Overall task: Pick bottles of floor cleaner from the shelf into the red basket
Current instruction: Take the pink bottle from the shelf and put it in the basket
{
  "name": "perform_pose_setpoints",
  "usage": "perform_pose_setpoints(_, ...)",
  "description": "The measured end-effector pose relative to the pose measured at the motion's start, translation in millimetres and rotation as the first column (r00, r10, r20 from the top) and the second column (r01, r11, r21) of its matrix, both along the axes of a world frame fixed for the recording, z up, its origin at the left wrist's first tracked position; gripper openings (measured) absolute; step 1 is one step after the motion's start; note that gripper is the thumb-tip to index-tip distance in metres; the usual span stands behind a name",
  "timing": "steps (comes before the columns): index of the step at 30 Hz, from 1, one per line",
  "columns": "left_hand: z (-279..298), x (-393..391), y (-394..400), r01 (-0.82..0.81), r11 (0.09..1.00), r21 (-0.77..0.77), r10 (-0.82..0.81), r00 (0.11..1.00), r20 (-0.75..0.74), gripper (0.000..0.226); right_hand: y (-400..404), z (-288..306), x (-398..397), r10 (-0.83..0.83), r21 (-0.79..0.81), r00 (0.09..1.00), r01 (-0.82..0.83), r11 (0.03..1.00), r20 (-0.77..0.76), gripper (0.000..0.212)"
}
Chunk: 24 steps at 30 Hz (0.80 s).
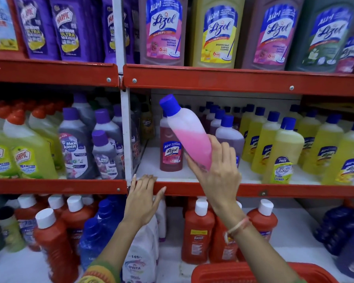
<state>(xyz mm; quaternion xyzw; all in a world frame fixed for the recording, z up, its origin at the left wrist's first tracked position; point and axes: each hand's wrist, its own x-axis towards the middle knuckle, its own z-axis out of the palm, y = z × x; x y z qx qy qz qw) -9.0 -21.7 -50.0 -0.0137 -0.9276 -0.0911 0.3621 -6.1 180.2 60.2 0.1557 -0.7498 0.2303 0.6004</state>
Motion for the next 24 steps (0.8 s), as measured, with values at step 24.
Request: perform_pose_setpoints(24, -5, -1, 0, -0.013, 1.0, 0.017, 0.012, 0.999, 0.037, 0.056, 61, -16, -7, 0.78, -0.888, -0.624, -0.339, -0.31, -0.034, 0.076)
